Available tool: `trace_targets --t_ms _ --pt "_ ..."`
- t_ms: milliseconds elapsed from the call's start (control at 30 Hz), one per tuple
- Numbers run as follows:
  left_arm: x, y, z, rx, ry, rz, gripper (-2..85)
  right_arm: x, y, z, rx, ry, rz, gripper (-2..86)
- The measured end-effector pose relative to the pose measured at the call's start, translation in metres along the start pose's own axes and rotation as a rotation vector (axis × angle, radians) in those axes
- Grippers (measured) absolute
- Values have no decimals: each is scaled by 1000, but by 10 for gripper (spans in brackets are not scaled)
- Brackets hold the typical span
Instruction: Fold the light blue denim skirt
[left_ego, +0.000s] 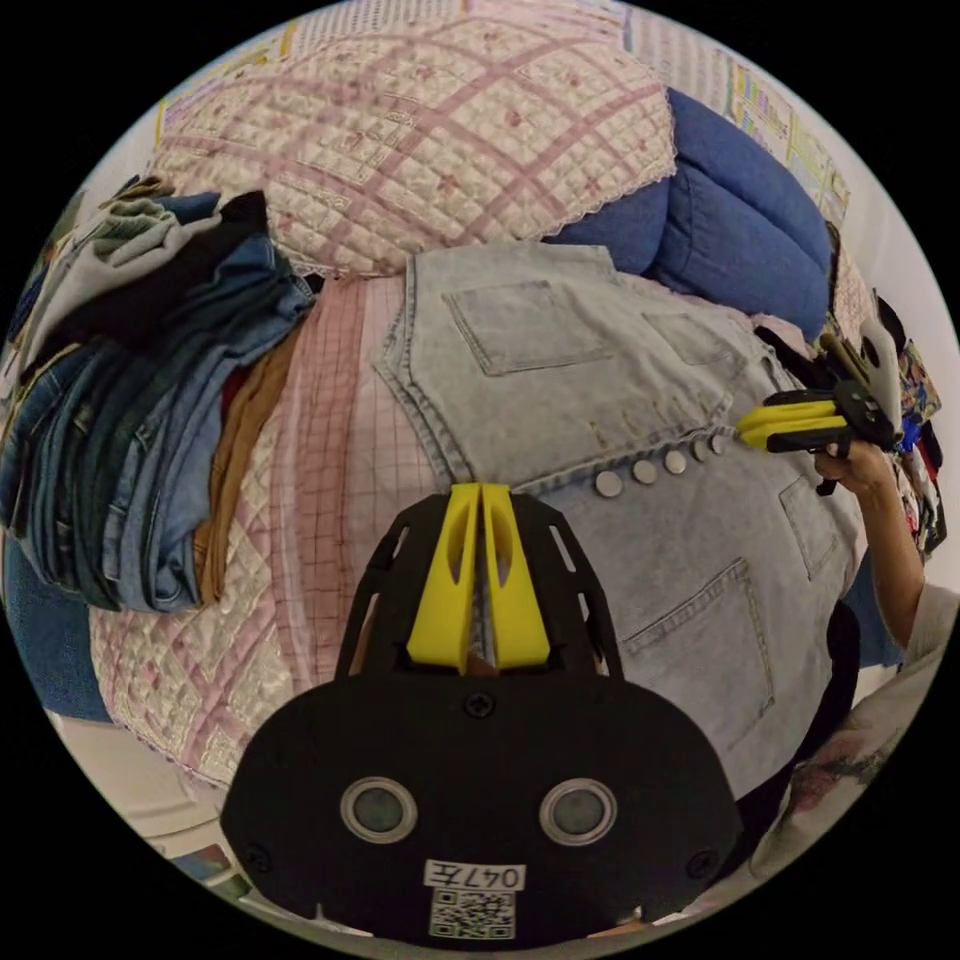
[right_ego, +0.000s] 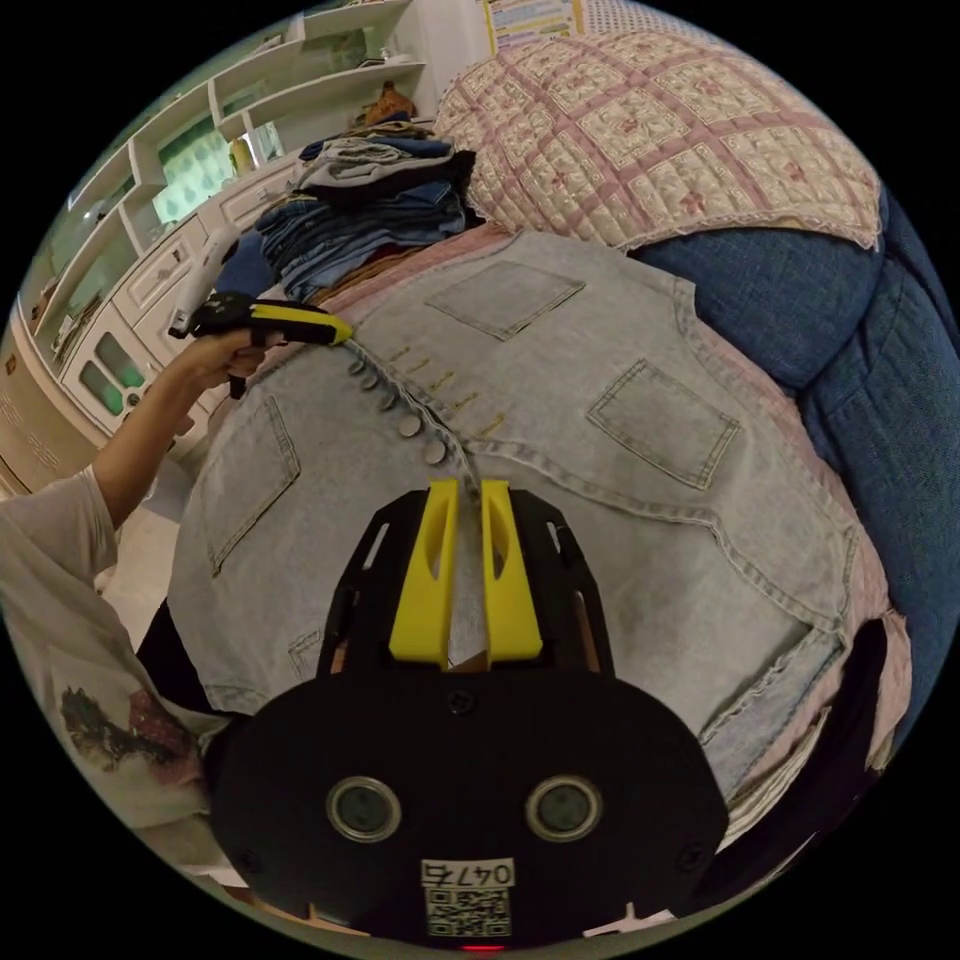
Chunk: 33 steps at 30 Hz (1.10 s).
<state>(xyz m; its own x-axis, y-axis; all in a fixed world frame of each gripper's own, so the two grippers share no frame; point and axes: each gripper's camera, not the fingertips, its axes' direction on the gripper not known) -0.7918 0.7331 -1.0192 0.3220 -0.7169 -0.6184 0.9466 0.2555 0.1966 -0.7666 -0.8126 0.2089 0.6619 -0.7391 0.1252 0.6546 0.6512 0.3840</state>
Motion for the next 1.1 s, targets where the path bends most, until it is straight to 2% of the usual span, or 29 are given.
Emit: trace_targets --t_ms 267,400,467,567,667,867,1100 --pt "-26 17 -34 -24 -139 46 -7 -32 90 -54 31 111 32 0" --pt "-72 43 -86 62 -86 -85 -1 -44 160 -122 234 168 104 -1" --pt "-95 81 -150 180 3 -122 17 -42 227 -171 343 217 203 2" --pt "-119 160 -225 321 100 -168 64 -37 322 -212 319 236 283 7" --pt "-148 257 -267 382 197 -267 81 -51 420 -246 304 267 329 11" --pt "-201 429 -277 301 425 -600 106 -106 547 -291 337 337 359 14" --pt "-255 505 -258 310 672 -824 132 -139 577 -325 458 236 285 20"
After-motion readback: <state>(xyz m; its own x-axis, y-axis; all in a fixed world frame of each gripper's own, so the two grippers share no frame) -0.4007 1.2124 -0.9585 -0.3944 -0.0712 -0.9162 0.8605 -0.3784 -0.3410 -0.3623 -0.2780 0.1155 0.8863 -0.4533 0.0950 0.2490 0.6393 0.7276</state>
